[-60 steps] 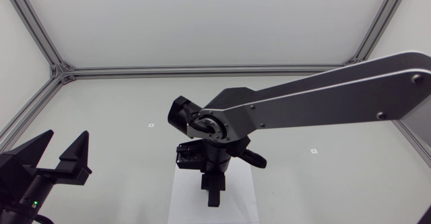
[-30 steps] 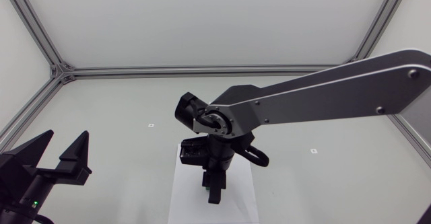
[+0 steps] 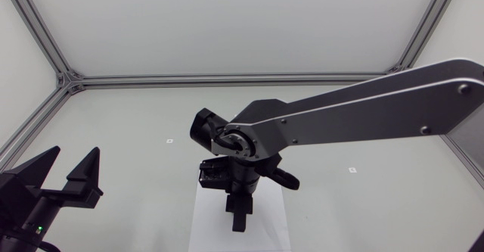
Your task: Pick up the orange 2x2 brick with the right arm and stack it on top of the green 2x2 brick in the center
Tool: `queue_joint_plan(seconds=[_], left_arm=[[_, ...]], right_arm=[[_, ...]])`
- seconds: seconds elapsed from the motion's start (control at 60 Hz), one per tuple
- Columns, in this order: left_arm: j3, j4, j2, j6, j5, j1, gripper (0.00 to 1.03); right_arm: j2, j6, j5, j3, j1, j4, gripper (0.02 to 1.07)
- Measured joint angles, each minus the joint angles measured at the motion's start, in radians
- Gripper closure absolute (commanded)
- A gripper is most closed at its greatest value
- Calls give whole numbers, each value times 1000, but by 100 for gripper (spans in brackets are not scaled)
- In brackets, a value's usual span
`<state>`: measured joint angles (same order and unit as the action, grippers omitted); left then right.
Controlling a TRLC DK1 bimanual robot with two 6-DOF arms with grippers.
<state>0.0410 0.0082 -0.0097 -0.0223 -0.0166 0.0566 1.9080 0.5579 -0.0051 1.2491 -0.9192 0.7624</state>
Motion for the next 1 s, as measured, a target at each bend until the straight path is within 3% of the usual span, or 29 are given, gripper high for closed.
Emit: queue_joint_plan(seconds=[1.0], left_arm=[[0,0,0,0,0,0,4]], right_arm=[[-14,48,-20,-23,-8,-26,98]])
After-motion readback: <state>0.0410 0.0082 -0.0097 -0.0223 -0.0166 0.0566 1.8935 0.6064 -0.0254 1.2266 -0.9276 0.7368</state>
